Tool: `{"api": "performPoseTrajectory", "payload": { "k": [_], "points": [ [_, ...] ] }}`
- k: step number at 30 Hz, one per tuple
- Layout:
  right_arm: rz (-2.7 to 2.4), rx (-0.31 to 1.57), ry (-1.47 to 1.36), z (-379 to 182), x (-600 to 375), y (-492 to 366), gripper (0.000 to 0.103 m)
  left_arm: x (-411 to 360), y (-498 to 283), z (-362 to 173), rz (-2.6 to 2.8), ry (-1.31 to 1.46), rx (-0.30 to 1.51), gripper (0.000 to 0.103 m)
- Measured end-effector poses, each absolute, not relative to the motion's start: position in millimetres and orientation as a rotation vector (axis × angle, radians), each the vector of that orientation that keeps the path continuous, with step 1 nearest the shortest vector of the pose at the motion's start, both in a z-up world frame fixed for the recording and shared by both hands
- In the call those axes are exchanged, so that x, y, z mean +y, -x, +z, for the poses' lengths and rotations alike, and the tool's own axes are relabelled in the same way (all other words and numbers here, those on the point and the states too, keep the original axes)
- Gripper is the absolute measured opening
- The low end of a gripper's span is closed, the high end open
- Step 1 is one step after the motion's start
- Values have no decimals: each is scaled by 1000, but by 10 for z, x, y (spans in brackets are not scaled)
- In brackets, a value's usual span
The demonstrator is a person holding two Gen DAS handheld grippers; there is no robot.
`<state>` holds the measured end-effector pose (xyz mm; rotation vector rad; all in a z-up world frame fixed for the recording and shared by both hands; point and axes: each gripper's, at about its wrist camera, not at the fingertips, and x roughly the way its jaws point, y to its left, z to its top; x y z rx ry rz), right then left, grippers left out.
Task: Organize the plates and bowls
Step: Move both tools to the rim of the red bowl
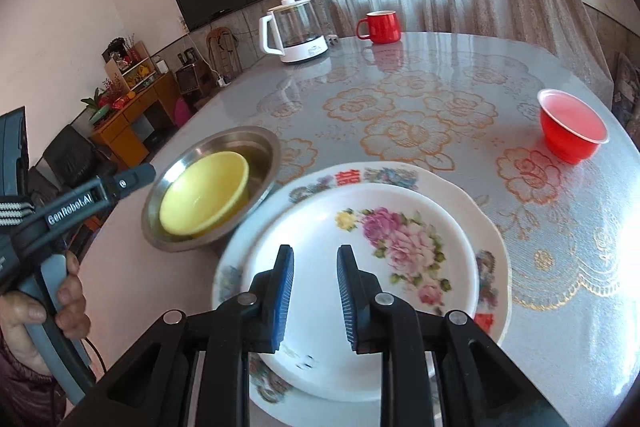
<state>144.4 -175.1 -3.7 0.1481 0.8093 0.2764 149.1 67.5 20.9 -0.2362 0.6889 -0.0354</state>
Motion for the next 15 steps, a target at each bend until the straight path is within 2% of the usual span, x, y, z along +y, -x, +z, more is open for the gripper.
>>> {"api": "performPoseTrajectory", "payload": {
  "k": [2,7,9,15],
  "points": [
    [259,826,-159,-80,-1914,-1367,22,654,-1507,254,-36,247,680,68],
    [140,847,-192,-161,-2398,-1166,21,498,-1541,345,-77,219,675,69],
    [98,829,-234,-135,-2621,-1107,25,376,-1529,371,-115,185,672,69],
    [-13,774,-306,-20,-3109,-1067,25,6,-1528,432,-230,108,697,68]
  ]
}}
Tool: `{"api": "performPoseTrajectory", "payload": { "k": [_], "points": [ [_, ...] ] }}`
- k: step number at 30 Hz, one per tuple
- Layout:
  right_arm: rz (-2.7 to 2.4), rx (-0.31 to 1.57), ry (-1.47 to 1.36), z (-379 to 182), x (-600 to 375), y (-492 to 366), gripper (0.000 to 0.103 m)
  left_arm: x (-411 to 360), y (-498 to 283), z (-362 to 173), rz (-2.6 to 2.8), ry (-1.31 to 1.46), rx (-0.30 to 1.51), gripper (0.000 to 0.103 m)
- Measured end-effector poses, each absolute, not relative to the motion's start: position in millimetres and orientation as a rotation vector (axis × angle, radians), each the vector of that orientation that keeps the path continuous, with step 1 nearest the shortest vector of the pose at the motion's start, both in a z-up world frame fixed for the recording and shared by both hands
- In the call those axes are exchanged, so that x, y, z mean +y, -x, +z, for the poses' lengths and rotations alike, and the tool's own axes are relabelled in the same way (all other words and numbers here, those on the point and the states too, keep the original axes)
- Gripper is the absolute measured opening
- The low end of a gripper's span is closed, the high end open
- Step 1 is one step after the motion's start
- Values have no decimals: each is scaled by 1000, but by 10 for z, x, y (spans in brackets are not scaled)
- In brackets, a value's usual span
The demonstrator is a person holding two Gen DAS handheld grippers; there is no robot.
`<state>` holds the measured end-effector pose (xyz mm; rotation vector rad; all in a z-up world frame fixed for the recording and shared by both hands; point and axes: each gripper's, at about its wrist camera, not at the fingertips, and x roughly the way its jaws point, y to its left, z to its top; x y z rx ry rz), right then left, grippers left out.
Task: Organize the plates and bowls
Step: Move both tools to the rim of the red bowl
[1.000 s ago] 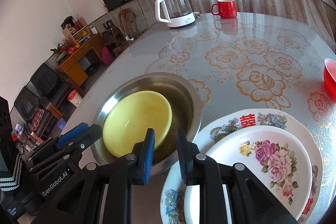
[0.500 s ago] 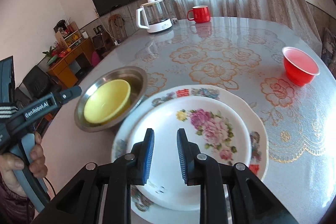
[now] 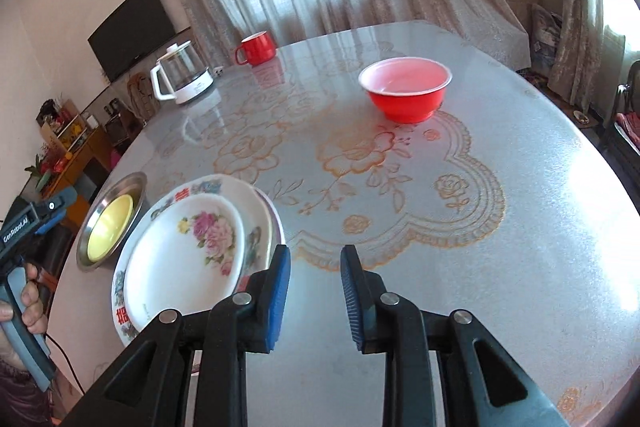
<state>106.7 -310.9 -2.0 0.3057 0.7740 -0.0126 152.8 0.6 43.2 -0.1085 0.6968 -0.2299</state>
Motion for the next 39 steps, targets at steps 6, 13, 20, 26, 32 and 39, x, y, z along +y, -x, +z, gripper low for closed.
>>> {"api": "performPoseTrajectory", "payload": {
  "k": [6,13,20,26,32,39],
  "points": [
    [-85,735,-358,23,-3421,-1225,25,-387,-1604,434,-324,64,740,68],
    [-148,716,-417,-13,-3745,-1595,25,-943,-1799,424,-424,-20,784,42],
    [-203,712,-438,-51,-4038,-1914,25,-1499,-2089,374,-512,-42,848,35],
    [-242,706,-484,-66,-4299,-2175,25,-1918,-2400,322,-569,-11,909,35],
    [-276,694,-532,-55,-4507,-2418,25,-2321,-2674,261,-600,-9,958,32],
    [-312,723,-543,-132,-4606,-2642,20,-2667,-2966,143,-634,53,1010,30]
  ]
}}
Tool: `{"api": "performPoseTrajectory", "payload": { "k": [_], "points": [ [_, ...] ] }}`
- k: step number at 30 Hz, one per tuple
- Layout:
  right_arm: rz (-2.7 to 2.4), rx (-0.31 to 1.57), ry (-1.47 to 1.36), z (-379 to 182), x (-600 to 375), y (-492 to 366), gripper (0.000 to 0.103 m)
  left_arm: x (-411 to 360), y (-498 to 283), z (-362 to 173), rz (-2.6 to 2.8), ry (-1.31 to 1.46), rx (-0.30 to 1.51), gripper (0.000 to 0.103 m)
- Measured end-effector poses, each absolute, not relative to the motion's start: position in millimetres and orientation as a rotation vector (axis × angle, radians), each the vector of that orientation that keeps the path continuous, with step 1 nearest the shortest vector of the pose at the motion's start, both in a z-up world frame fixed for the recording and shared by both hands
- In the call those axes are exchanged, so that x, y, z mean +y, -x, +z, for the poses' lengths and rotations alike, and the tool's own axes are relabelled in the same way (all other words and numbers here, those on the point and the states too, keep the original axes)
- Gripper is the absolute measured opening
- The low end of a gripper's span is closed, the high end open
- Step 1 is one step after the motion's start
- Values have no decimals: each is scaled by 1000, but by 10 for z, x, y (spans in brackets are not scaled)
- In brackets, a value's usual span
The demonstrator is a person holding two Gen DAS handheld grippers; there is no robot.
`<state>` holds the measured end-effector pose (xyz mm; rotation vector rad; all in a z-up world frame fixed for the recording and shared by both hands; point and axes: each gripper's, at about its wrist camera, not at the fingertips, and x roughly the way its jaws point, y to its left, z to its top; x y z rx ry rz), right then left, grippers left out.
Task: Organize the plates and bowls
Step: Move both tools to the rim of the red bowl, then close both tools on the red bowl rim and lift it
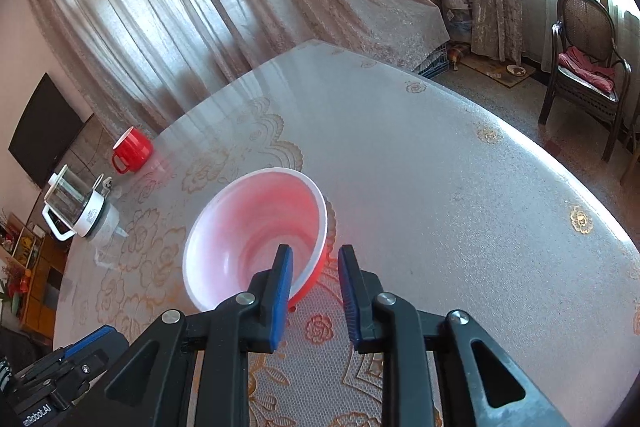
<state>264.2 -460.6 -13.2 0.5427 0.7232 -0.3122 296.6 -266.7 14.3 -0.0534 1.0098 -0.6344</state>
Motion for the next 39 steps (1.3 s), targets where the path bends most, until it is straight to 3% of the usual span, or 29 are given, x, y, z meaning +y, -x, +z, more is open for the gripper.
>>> {"api": "performPoseTrajectory", "payload": {
  "k": [7,11,20,39],
  "points": [
    [-293,749,-526,-185,-4611,-2732,8,-2884,-3109,-18,-653,98,1066,30],
    [-250,763,-535,-189,-4586,-2722,8,-2842,-3100,-43,-652,112,1079,29],
    [-159,806,-581,-167,-4446,-2686,8,-2570,-3074,-26,-617,159,1102,11],
    [-84,813,-556,-67,-3932,-2477,8,-1944,-2524,138,-591,147,1025,11]
  ]
}}
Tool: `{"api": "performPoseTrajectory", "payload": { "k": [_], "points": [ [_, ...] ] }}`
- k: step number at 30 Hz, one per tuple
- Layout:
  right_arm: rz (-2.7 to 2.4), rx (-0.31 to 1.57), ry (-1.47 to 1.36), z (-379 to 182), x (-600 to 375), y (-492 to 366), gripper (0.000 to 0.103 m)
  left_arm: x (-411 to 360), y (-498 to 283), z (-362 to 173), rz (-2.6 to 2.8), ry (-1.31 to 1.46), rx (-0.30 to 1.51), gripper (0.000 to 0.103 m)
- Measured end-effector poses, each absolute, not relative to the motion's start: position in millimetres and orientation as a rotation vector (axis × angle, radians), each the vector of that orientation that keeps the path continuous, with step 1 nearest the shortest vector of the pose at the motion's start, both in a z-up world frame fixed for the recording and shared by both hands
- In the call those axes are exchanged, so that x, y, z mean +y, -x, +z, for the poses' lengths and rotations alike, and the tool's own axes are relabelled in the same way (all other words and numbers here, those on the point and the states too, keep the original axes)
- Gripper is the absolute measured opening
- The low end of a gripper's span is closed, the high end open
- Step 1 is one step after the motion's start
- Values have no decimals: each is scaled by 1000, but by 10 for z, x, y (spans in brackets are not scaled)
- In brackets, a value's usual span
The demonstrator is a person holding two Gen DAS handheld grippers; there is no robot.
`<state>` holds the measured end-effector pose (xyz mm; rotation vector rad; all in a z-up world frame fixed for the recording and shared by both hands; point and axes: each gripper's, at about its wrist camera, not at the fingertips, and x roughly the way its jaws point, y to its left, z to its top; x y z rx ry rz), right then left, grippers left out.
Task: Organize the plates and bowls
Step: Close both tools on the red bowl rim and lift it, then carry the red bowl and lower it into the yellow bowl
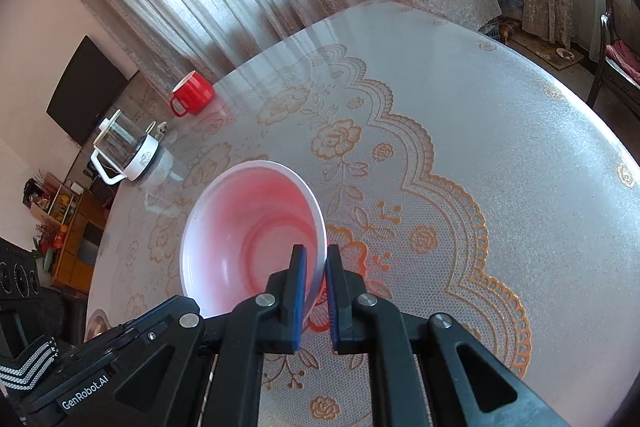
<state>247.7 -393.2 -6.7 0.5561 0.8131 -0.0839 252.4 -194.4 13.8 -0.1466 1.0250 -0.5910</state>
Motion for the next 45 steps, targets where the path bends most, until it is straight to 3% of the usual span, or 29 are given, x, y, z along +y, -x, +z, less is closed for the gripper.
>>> {"api": "performPoseTrajectory", "payload": {
  "k": [27,45],
  "points": [
    [183,787,-410,341,-2442,-2320,8,-310,-1831,475,-489,269,832,11],
    [416,867,-321,239,-1207,-2350,8,874,-1464,249,-324,390,823,11]
  ]
}}
